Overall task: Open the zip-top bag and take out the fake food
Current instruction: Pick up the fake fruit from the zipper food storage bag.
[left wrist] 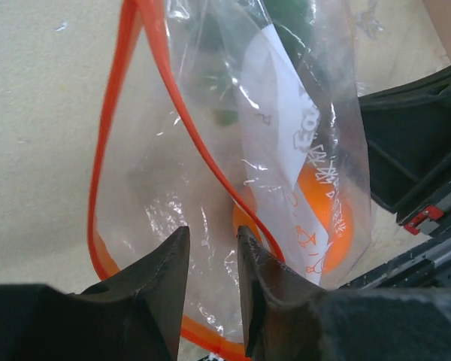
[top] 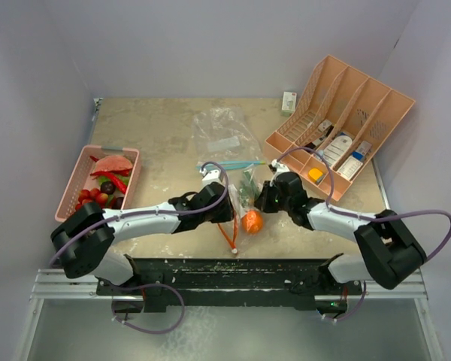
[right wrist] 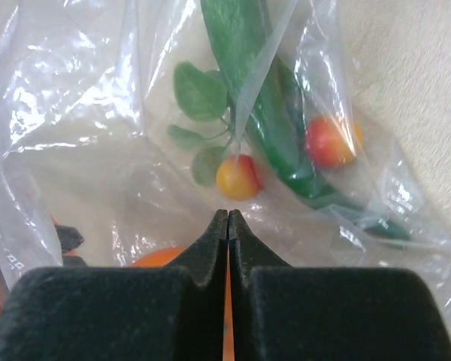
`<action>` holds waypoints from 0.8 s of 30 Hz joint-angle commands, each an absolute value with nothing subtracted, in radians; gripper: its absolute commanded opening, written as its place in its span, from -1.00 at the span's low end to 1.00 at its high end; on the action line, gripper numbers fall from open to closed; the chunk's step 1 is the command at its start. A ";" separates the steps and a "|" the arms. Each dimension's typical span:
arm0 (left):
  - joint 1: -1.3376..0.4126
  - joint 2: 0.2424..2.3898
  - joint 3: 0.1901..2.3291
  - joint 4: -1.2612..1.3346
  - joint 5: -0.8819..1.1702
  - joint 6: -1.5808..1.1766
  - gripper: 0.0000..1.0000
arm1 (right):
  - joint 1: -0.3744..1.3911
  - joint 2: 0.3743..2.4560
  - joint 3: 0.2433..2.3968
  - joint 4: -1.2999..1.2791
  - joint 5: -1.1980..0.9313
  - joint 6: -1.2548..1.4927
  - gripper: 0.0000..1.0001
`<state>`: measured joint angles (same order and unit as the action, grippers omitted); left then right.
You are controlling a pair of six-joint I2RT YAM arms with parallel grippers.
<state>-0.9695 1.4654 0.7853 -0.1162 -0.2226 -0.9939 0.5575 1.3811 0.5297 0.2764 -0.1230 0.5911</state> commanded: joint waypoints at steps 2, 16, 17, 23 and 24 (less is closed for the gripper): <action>-0.973 1.472 0.735 0.120 -0.130 -0.954 -0.14 | 0.601 1.337 0.456 0.358 -0.111 0.686 -1.00; -1.004 1.592 0.690 0.313 -0.074 -0.964 0.53 | 0.677 1.405 0.460 0.436 -0.100 0.765 -1.00; -1.007 1.599 0.692 0.313 -0.072 -0.961 0.53 | 0.678 1.406 0.461 0.436 -0.099 0.764 -1.00; -1.046 1.644 0.723 0.309 -0.067 -0.945 0.60 | 0.677 1.415 0.470 0.429 -0.088 0.761 -1.00; -1.058 1.650 0.728 0.310 -0.066 -0.943 0.60 | 0.677 1.417 0.474 0.428 -0.086 0.760 -1.00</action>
<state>-1.0088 1.6135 0.6899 0.2523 -0.0952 -0.9688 0.6662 1.4097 0.4355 0.3859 -0.0799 0.7349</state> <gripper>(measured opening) 0.791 0.004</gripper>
